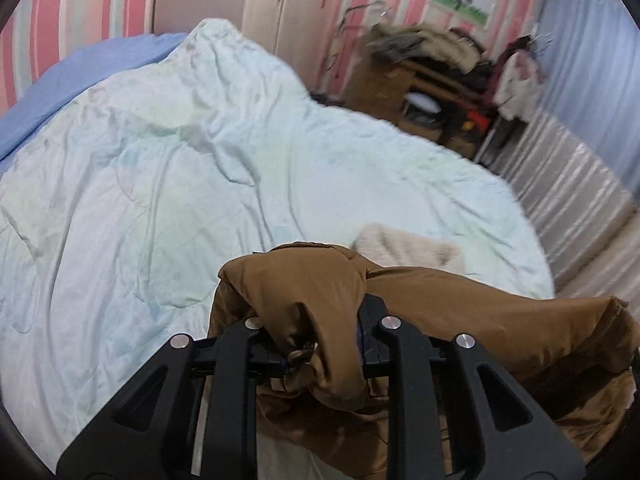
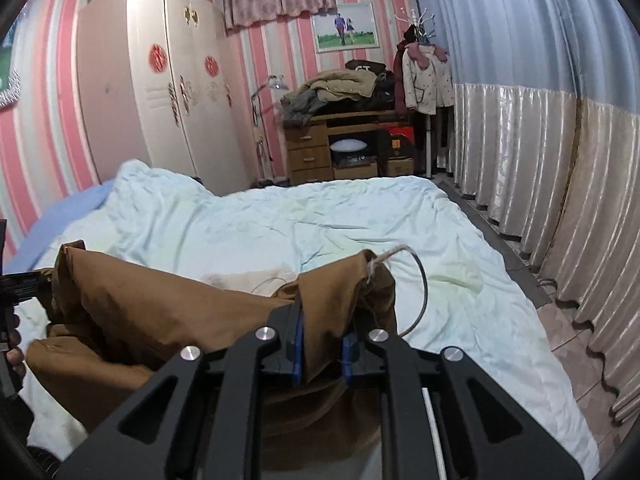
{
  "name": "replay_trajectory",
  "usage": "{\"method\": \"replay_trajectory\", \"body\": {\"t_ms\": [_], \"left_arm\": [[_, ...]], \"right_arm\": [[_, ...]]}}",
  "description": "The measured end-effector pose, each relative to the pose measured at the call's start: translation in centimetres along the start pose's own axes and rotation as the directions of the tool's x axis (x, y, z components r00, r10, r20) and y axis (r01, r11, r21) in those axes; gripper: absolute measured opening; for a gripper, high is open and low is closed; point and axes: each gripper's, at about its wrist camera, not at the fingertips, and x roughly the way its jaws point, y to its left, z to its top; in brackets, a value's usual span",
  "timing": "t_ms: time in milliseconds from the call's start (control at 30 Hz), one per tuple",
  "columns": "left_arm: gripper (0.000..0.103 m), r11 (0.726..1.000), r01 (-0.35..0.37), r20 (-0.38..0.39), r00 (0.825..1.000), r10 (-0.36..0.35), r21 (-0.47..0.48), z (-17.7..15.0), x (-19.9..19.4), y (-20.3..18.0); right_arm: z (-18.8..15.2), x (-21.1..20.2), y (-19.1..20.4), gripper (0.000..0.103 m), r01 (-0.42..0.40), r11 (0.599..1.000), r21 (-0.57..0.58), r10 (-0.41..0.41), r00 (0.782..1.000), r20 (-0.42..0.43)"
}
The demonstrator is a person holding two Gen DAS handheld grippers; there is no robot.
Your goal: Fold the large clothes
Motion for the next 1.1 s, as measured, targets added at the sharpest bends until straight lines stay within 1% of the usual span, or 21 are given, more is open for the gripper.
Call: {"method": "replay_trajectory", "body": {"t_ms": [33,100,167,233,267,333,367,433,467,567,700,800,833,867,900,933,967,1000,1033,1067,1100], "left_arm": [[0.022,1.000,-0.008,-0.013,1.000,0.008,-0.022,0.9,0.9,0.1],[0.022,0.998,-0.017,-0.023,1.000,0.016,-0.057,2.2,2.0,0.0],[0.023,0.997,-0.033,-0.007,0.999,0.033,-0.073,3.4,3.3,-0.8],[0.023,0.998,-0.064,0.023,0.998,0.064,-0.030,3.5,4.9,-1.5],[0.023,0.996,-0.092,0.036,0.995,0.092,0.007,3.0,5.8,-2.2],[0.023,0.988,-0.137,0.035,0.990,0.135,0.075,1.7,8.9,-3.1],[0.023,0.984,-0.148,0.023,0.989,0.146,0.104,1.8,10.3,-3.8],[0.023,0.978,-0.148,0.001,0.989,0.150,0.144,1.8,12.4,-3.6],[0.024,0.980,-0.132,-0.016,0.991,0.136,0.151,2.1,13.6,-3.4],[0.026,0.984,-0.108,-0.042,0.992,0.115,0.143,3.3,15.9,-2.8],[0.029,0.974,-0.125,-0.069,0.988,0.140,0.189,3.0,19.0,-3.4],[0.038,0.970,-0.121,-0.098,0.985,0.144,0.212,1.5,19.6,-2.8],[0.044,0.971,-0.115,-0.104,0.985,0.139,0.209,1.3,19.8,-2.8],[0.051,0.973,-0.106,-0.114,0.985,0.131,0.204,1.5,20.1,-2.9],[0.056,0.975,-0.100,-0.116,0.986,0.124,0.197,1.4,20.1,-2.9],[0.068,0.978,-0.092,-0.117,0.986,0.115,0.186,1.2,20.0,-2.6],[0.074,0.984,-0.075,-0.122,0.988,0.095,0.161,1.5,19.6,-2.6],[0.078,0.987,-0.066,-0.126,0.988,0.085,0.147,1.5,19.2,-2.5],[0.094,0.989,-0.063,-0.116,0.990,0.078,0.132,1.8,18.4,-2.6],[0.100,0.990,-0.057,-0.083,0.994,0.068,0.126,2.1,17.0,-2.9],[0.100,0.991,-0.041,-0.052,0.998,0.048,0.128,2.3,15.7,-3.0]], "right_arm": [[0.9,1.8,0.3,0.014,0.007,1.000,0.005,-0.007,1.000,-0.004],[2.3,4.1,0.6,0.014,0.009,1.000,0.027,-0.009,1.000,0.001],[3.5,6.0,0.7,0.014,0.015,0.999,0.046,-0.015,1.000,0.014],[4.2,7.9,1.0,0.014,0.033,0.998,0.056,-0.034,0.999,0.021],[4.4,9.2,1.2,0.014,0.040,0.997,0.061,-0.042,0.999,0.018],[4.0,11.6,1.5,0.014,0.055,0.998,0.041,-0.054,0.998,-0.007],[3.5,12.4,1.4,0.014,0.061,0.998,0.024,-0.061,0.998,-0.019],[2.4,14.6,1.8,0.014,0.087,0.996,-0.032,-0.088,0.995,-0.046],[1.7,15.2,1.7,0.014,0.096,0.994,-0.049,-0.099,0.994,-0.054],[0.5,17.9,1.6,0.014,0.117,0.990,-0.072,-0.124,0.988,-0.091],[-0.6,21.0,0.9,0.014,0.106,0.992,-0.068,-0.116,0.980,-0.162],[-1.3,23.0,0.3,0.016,0.098,0.994,-0.049,-0.106,0.967,-0.232],[-1.5,23.6,0.1,0.017,0.094,0.995,-0.038,-0.101,0.962,-0.255],[-1.8,23.7,-0.3,0.019,0.093,0.995,-0.033,-0.099,0.959,-0.265],[-1.8,23.9,-0.7,0.022,0.084,0.996,-0.019,-0.086,0.952,-0.293],[-1.9,23.9,-0.9,0.030,0.077,0.997,-0.008,-0.076,0.948,-0.310],[-1.7,23.7,-1.3,0.044,0.066,0.998,0.019,-0.055,0.939,-0.339],[-1.5,23.4,-1.6,0.055,0.054,0.998,0.045,-0.034,0.934,-0.355],[-0.9,22.4,-2.0,0.079,0.039,0.996,0.080,-0.007,0.933,-0.359],[-0.7,21.7,-2.2,0.088,0.036,0.995,0.094,-0.001,0.937,-0.348],[-0.1,20.4,-2.4,0.089,0.025,0.994,0.106,0.011,0.946,-0.324]]}}
